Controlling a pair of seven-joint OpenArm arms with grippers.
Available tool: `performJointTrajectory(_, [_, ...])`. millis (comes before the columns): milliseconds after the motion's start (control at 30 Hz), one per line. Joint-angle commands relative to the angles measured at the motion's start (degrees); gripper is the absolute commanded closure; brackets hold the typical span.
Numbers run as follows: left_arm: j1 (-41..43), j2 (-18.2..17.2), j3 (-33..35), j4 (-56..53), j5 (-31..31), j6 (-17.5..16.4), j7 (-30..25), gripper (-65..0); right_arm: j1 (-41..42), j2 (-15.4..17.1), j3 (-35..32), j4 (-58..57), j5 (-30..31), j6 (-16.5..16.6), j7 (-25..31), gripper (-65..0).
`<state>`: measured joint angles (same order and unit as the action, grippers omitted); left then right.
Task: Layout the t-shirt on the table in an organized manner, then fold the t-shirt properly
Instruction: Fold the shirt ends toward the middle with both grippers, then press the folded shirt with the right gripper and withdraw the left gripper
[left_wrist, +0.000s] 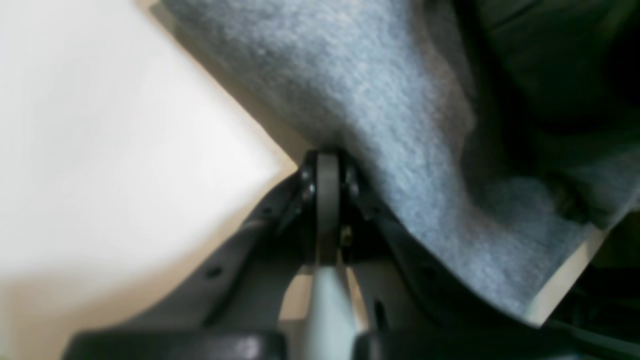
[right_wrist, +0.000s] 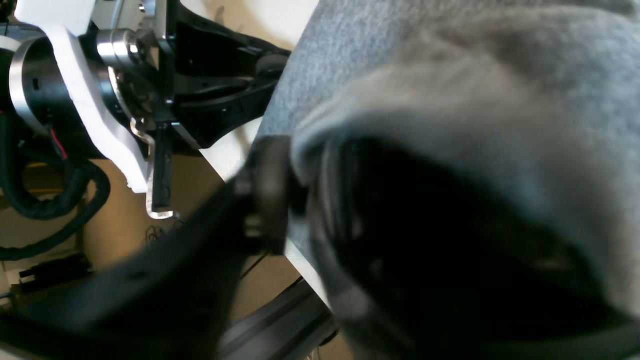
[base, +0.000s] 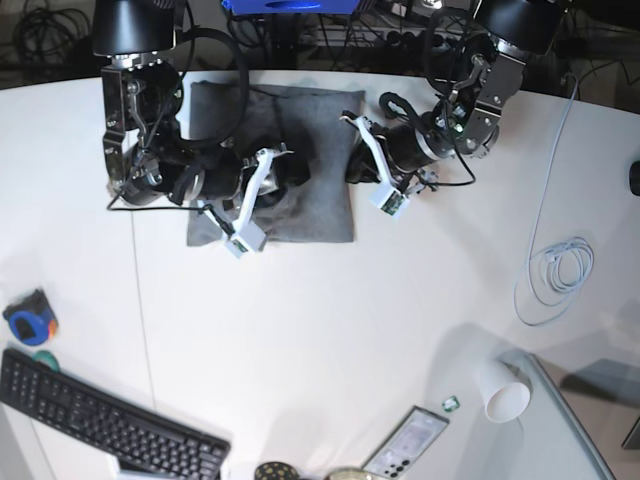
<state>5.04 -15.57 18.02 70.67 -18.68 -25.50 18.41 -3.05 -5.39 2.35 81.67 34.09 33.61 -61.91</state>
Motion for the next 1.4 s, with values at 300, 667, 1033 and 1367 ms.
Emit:
performJointTrajectory(300, [0.1,-3.7,-1.1,3.6,-0.5,-0.2,3.3,0.0,3.2,0.0,-10.4,1.0,1.3,0.0,0.6,-42.8])
performJointTrajectory(667, [11.3,-8.3,-29.7,20.9,-0.3,-0.5,15.1,0.0,8.5,-0.2,-21.6,-3.6,1.3,-0.1,0.6,-42.8])
performJointTrajectory(1033, [18.9,-10.2,-51.3,14.0,-0.3,-5.5,12.3,0.0,4.4,8.4,-18.5,24.8,1.3,-0.1,-7.9,-42.0])
performJointTrajectory(1367, [19.4,-7.1,-57.8,14.3,-0.3,-12.1,9.9,0.0,4.6,8.9,-15.4,4.6,1.3,-0.1,3.8,-4.4])
